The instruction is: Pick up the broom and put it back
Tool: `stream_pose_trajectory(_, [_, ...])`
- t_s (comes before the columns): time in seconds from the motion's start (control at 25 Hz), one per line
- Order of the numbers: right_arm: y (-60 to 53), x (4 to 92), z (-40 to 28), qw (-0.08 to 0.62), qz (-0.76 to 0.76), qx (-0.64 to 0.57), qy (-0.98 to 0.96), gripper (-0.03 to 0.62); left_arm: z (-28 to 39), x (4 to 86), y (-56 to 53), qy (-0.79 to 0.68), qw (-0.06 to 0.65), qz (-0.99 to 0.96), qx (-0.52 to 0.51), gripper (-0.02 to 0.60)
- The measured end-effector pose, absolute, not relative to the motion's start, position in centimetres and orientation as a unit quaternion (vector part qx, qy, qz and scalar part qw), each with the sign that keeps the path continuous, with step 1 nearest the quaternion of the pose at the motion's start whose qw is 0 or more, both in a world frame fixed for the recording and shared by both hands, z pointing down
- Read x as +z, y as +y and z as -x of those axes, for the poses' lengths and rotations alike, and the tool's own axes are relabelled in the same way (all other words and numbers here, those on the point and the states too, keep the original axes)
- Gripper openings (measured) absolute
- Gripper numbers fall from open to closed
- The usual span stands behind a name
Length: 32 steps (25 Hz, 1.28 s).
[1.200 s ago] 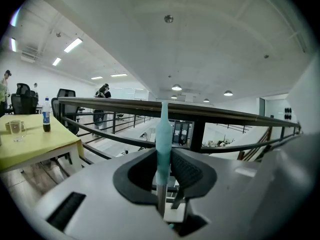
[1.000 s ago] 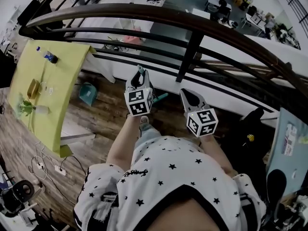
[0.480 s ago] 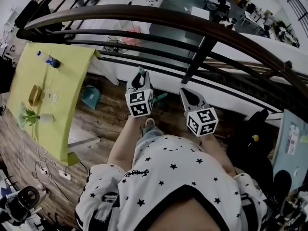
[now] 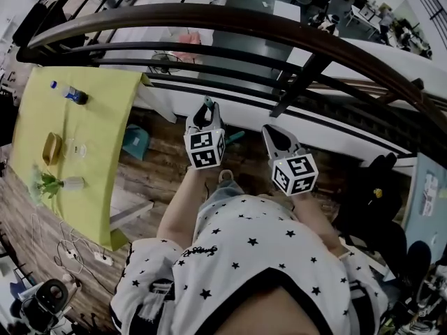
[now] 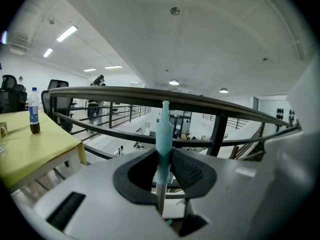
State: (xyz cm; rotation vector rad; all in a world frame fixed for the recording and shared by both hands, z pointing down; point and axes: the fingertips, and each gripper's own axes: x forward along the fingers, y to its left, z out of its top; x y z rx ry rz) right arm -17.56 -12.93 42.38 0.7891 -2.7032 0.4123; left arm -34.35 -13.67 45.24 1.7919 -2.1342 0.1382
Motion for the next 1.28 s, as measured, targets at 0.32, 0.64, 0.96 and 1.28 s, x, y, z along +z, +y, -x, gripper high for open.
stream_pose_trajectory(0.32, [-13.2,43.8,20.8,0.152,-0.294,0.152,-0.931,-0.006,37.1,47.2,-14.3,-0.736,0.183,-0.649,0.061,0.094])
stream_pose_trajectory(0.64, [-14.3,45.8,24.0,0.167,-0.306,0.161,-0.923,-0.006,39.8,50.8,-16.0,-0.718,0.2,-0.662,0.081,0.094])
stream_pose_trajectory(0.96, [-15.1,47.9,25.6,0.185,-0.31,0.172,-0.917,-0.006,41.3,55.0,-17.7,-0.708,0.22,-0.663,0.104,0.094])
stream_pose_trajectory(1.28, [-15.9,50.3,26.7,0.196,-0.309,0.186,-0.912,-0.006,41.6,58.8,-19.3,-0.699,0.232,-0.664,0.13,0.094])
